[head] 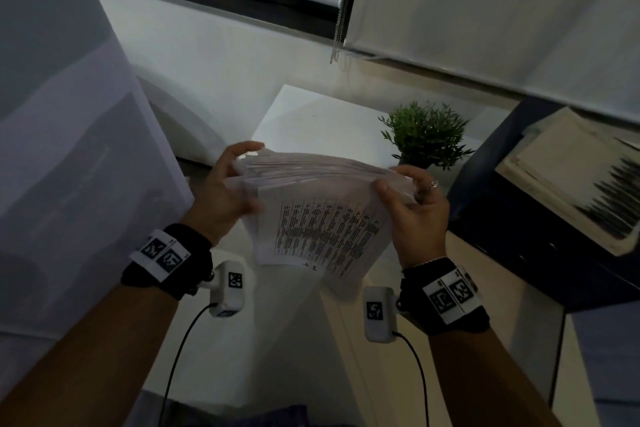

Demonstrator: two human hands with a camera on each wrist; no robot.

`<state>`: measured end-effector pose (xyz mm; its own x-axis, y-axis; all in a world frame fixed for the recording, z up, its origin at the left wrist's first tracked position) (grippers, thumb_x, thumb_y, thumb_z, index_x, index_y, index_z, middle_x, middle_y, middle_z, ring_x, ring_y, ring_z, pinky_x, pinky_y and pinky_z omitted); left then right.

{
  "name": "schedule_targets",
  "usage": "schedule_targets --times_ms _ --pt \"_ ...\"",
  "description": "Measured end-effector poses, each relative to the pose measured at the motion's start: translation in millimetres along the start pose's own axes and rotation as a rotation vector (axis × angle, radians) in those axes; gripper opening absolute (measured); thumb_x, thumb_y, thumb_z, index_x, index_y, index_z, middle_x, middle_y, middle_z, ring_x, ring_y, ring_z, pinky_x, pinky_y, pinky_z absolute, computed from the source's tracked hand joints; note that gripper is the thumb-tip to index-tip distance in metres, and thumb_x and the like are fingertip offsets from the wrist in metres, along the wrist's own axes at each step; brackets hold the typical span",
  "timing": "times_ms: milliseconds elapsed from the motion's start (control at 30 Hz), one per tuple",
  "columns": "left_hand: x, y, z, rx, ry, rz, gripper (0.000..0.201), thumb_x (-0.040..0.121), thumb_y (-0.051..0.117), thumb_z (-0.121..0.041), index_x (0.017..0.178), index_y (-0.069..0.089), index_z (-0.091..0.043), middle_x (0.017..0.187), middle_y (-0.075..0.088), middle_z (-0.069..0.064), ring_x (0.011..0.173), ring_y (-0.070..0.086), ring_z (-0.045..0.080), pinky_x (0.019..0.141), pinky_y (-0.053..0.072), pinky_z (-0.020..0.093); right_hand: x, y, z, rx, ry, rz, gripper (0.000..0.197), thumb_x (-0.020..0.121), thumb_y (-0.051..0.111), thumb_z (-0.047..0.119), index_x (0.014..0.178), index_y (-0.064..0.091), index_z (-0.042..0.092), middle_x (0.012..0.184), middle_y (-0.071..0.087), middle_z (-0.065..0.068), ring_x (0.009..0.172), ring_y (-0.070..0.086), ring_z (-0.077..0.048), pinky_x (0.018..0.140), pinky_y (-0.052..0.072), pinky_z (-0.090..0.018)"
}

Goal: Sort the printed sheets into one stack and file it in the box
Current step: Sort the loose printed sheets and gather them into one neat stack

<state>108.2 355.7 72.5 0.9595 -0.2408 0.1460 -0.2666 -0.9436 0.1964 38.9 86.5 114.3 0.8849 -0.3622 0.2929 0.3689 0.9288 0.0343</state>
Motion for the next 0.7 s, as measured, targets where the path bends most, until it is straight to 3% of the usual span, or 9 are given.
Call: schedule_targets --times_ms 33,100,167,233,267,367,533,600,700 --pt "-1 1 3 0.144 -0.001 -0.014 0.065 0.06 0.084 -0.007 0.119 0.056 -0.005 0.109 0.071 -0.004 0.1 0.067 0.013 0.08 0.057 0.027 0 0 4 -0.044 -0.07 0.015 0.024 0.084 0.07 -0.008 0.094 0.063 0.013 0.089 0.07 0.017 0.087 0.064 0.005 0.077 0.051 -0.014" --pt "-3 7 5 0.261 0.015 -0.052 0.053 0.063 0.088 -0.005 0.11 0.066 0.003 0.1 0.076 -0.005 0.095 0.07 0.012 0.08 0.057 0.027 2 1 11 -0.158 -0.236 0.059 0.021 0.085 0.07 -0.008 0.098 0.062 0.007 0.103 0.068 0.002 0.102 0.063 -0.008 0.09 0.048 -0.019" --pt "-2 8 5 0.276 0.036 -0.111 0.041 0.068 0.083 -0.004 0.106 0.069 0.003 0.094 0.076 -0.008 0.09 0.071 0.008 0.078 0.056 0.023 5 2 11 -0.256 -0.347 0.119 0.015 0.086 0.069 -0.007 0.094 0.066 0.004 0.108 0.067 -0.012 0.104 0.064 -0.021 0.093 0.048 -0.025" --pt "1 7 6 0.289 0.052 -0.131 0.043 0.068 0.083 -0.006 0.107 0.069 0.003 0.102 0.075 0.001 0.094 0.071 0.013 0.081 0.058 0.026 7 2 9 -0.329 -0.369 0.141 0.007 0.086 0.07 -0.005 0.091 0.069 0.001 0.11 0.067 -0.013 0.104 0.065 -0.024 0.092 0.051 -0.028" --pt "1 7 5 0.286 0.047 -0.129 0.044 0.068 0.083 -0.007 0.108 0.069 0.003 0.104 0.074 0.003 0.095 0.071 0.014 0.083 0.058 0.027 8 0 9 -0.351 -0.368 0.145 0.006 0.086 0.07 -0.003 0.092 0.07 -0.001 0.11 0.068 -0.013 0.104 0.066 -0.024 0.092 0.052 -0.029" --pt "2 9 5 0.254 0.018 -0.107 0.044 0.066 0.083 -0.007 0.108 0.069 -0.002 0.097 0.076 -0.009 0.094 0.07 0.008 0.08 0.056 0.022 9 0 12 -0.397 -0.363 0.151 0.011 0.087 0.07 -0.002 0.096 0.071 0.003 0.112 0.068 -0.008 0.106 0.066 -0.018 0.095 0.052 -0.026" --pt "4 9 7 0.247 0.01 -0.105 0.043 0.065 0.084 -0.005 0.105 0.068 -0.008 0.094 0.076 -0.014 0.091 0.07 0.006 0.077 0.057 0.021 6 0 17 -0.349 -0.242 0.127 0.018 0.089 0.063 -0.009 0.092 0.064 0.009 0.115 0.064 -0.006 0.105 0.06 0.009 0.087 0.047 -0.008" --pt "5 10 8 0.249 0.002 -0.11 0.042 0.064 0.084 -0.007 0.103 0.068 -0.01 0.092 0.076 -0.015 0.089 0.07 0.005 0.078 0.057 0.021 4 -4 14 -0.269 -0.161 0.039 0.024 0.09 0.059 -0.012 0.083 0.059 0.011 0.113 0.064 -0.008 0.096 0.061 0.011 0.08 0.046 -0.006" --pt "6 14 9 0.246 0.004 -0.107 0.041 0.066 0.083 -0.005 0.104 0.068 -0.008 0.091 0.075 -0.017 0.089 0.07 0.003 0.077 0.056 0.018 5 -7 9 -0.139 -0.102 -0.066 0.034 0.089 0.056 -0.015 0.078 0.053 0.017 0.105 0.066 -0.011 0.088 0.064 0.004 0.076 0.048 -0.01"
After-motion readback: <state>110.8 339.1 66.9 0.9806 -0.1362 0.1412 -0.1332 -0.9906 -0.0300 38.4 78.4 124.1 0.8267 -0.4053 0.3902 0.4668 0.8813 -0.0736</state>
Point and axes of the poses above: each hand's wrist, its own x-axis towards the middle knuckle, its own y-axis out of the palm, z = x × y, the point moved 2 cm from there along x, towards the middle knuckle
